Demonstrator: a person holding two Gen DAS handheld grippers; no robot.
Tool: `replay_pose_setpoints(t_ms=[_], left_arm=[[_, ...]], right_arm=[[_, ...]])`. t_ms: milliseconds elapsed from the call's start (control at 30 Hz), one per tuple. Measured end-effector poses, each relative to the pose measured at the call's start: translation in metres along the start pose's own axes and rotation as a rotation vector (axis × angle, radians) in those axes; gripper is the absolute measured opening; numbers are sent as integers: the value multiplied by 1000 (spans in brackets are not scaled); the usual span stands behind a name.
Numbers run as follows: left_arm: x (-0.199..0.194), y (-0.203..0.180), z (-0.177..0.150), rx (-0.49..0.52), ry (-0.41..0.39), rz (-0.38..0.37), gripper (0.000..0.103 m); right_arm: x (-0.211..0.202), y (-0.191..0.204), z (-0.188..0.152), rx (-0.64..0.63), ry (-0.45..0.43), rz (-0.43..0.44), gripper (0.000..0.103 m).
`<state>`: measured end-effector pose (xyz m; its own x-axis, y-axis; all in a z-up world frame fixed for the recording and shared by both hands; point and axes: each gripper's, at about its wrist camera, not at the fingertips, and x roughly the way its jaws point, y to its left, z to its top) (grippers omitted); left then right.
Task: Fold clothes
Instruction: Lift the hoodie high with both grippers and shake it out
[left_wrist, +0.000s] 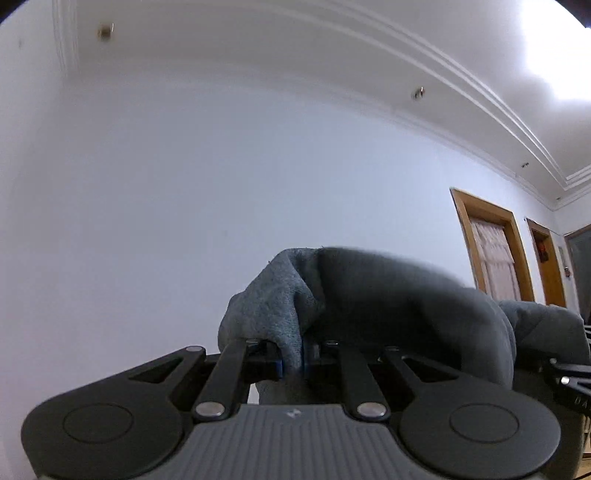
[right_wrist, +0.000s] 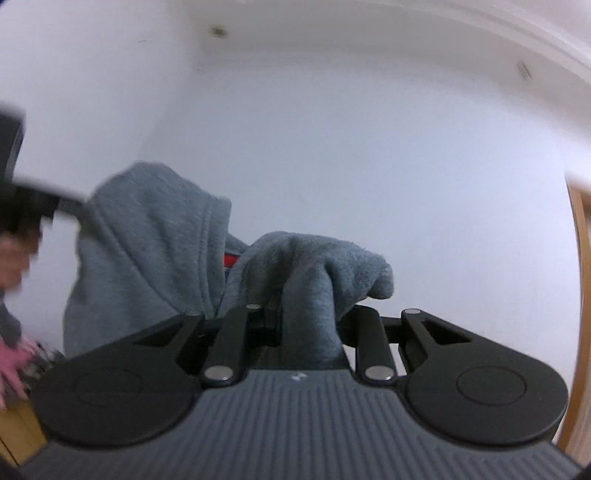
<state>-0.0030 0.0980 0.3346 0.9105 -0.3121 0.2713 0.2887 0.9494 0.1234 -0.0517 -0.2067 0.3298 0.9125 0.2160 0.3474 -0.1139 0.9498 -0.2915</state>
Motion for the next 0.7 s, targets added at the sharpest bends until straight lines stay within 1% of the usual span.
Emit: replay_pose_setpoints(t_ms=[67,133,200,267,300,333,400,467,500,567,600,633,700], left_arm=[[-11,7,16,18,-16,18,11],[-24,11,30,28,-25,28,11],[-47,10,49,36,-38,39,11],[-51,9,56,45,-48,55,12],[-57,13,66,47,-50,62,12],[-52,13,72,52,-47,62,12],[-35,4,77,61,-32,68,12],[-17,-4,82,69,-17,76,13],[4,-14,80,72,-5,76,14],[40,-31,73,81,42,71,15],[60,-39,62,87,75,68,16],[86,-50,45,93,126,62,17],[141,-69,0,101,236,50,19]], right_arm=[[-1,20,25,-79,-7,-7,23],[-5,38,40,-141,-12,-18,23],[-7,51,51,-170,-9,-15,23],[-7,66,60,-207,-11,-15,23],[-7,70,63,-223,-16,-19,23],[-8,73,66,-234,-25,-21,23],[-2,76,74,-229,-12,-18,23],[8,76,75,-212,25,-16,23],[13,76,73,-211,42,-22,23],[27,74,57,-212,85,-45,23],[37,70,43,-200,123,-55,23],[48,65,28,-178,168,-60,23],[73,53,-11,-133,280,-70,23]])
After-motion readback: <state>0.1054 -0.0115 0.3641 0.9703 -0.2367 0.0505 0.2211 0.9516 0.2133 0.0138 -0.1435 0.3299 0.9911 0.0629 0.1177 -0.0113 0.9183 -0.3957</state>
